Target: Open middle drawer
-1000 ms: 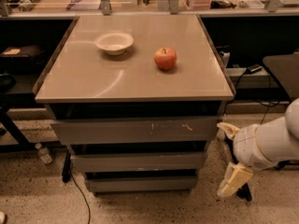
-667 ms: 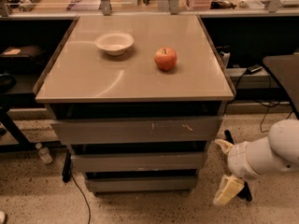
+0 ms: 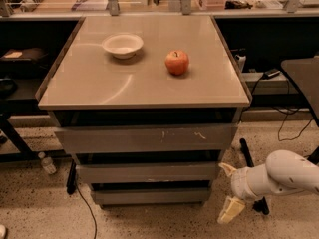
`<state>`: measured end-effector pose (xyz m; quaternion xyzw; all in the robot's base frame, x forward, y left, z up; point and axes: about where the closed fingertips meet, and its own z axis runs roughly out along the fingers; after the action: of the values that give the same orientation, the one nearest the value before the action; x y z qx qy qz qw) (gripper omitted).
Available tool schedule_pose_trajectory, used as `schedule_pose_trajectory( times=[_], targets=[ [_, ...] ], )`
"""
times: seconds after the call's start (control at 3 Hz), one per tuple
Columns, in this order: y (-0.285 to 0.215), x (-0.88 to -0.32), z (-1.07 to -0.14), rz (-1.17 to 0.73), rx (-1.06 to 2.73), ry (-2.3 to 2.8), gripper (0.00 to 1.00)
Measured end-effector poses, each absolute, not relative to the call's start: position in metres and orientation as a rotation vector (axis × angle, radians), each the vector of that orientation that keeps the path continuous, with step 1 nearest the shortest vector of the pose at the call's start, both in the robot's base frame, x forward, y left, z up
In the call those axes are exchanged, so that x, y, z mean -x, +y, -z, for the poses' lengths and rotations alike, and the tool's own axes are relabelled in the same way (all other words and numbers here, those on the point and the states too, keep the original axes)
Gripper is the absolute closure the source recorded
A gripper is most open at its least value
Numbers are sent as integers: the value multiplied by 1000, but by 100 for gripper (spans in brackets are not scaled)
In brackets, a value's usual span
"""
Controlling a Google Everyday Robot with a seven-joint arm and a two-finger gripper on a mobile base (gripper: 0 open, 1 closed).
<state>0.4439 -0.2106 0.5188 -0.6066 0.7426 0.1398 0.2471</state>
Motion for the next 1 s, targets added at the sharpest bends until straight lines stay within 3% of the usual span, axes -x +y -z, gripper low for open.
schedule_pose_trajectory(
  times=[1.0],
  targets=[
    [-188,-479,-498,-431,1644,1903,0]
  ],
)
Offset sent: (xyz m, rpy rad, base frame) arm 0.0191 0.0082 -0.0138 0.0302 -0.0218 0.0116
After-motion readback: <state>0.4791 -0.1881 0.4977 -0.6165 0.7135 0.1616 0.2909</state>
